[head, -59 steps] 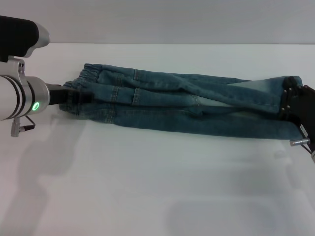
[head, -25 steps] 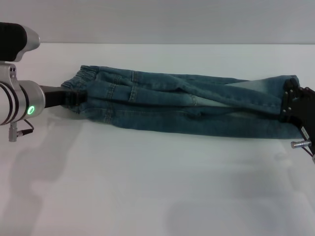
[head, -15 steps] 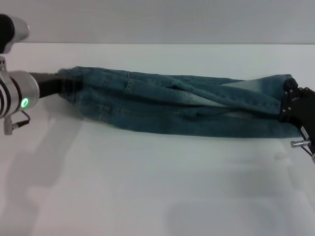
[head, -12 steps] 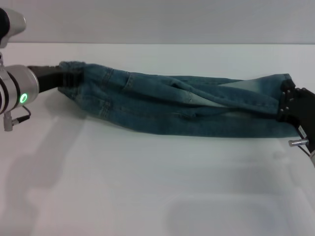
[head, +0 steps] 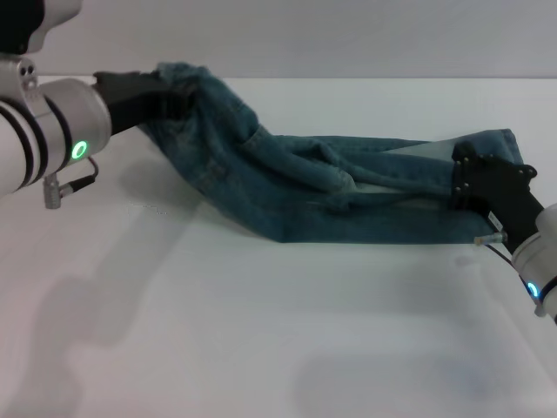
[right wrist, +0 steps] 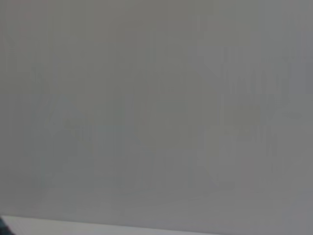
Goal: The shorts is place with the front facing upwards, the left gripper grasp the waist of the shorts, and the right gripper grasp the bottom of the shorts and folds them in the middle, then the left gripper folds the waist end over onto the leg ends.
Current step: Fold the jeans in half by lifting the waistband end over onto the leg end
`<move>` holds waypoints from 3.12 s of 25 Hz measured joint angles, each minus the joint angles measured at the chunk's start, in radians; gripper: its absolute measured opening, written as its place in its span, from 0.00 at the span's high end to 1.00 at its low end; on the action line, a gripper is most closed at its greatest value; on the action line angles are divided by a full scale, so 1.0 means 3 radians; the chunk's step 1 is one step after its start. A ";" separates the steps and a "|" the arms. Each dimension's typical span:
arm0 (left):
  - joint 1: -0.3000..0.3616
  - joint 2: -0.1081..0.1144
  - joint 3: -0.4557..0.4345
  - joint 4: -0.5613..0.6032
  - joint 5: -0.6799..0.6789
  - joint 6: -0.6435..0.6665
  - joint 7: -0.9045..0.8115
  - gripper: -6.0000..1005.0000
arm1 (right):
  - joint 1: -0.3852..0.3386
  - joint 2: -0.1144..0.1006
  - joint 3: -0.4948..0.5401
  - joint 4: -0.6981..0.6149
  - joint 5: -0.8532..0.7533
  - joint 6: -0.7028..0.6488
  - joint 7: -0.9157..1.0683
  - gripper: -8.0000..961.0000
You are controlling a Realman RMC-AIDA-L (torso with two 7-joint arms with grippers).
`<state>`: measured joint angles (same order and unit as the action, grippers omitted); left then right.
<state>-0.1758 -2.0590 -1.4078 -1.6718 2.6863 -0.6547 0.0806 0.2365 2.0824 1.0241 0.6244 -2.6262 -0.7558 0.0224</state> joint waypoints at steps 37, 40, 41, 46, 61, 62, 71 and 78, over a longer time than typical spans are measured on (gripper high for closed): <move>-0.0015 0.0002 0.0432 -0.0734 -0.0037 0.0009 0.0045 0.81 | 0.1052 0.0007 -0.0858 -0.0232 -0.0008 0.0724 0.1101 0.99; -0.0037 0.0001 0.0463 -0.0735 -0.0037 0.0015 0.0046 0.81 | 0.1132 0.0007 -0.0954 -0.0244 -0.0011 0.0761 0.1180 0.99; -0.0043 0.0001 0.0474 -0.0735 -0.0037 0.0019 0.0046 0.81 | 0.1152 0.0008 -0.0978 -0.0243 -0.0011 0.0769 0.1193 0.99; -0.0067 0.0001 0.0543 -0.0737 -0.0037 0.0036 0.0048 0.81 | 0.1204 0.0015 -0.1076 -0.0228 -0.0018 0.0781 0.1210 0.99; 0.0036 0.0012 0.0529 -0.0769 -0.0037 0.0064 0.0090 0.81 | 0.0449 -0.0040 -0.0127 -0.0244 -0.0032 0.0455 0.0817 0.99; 0.0033 0.0012 0.0535 -0.0763 -0.0037 0.0072 0.0090 0.81 | 0.0393 -0.0038 -0.0040 -0.0245 -0.0032 0.0385 0.0752 0.99; 0.0007 0.0004 0.0872 -0.0599 -0.0067 0.0447 0.0090 0.81 | -0.0111 -0.0025 0.0541 -0.0232 -0.0018 -0.0191 0.0359 0.99; -0.0036 0.0002 0.1075 -0.0386 -0.0179 0.0825 0.0089 0.81 | -0.0471 -0.0030 0.0776 -0.0251 -0.0026 -0.0619 0.0282 0.99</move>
<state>-0.1867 -2.0583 -1.0853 -1.7877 2.6327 -0.4070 0.1074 0.0953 2.0735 1.2568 0.5490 -2.6340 -0.9416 0.1069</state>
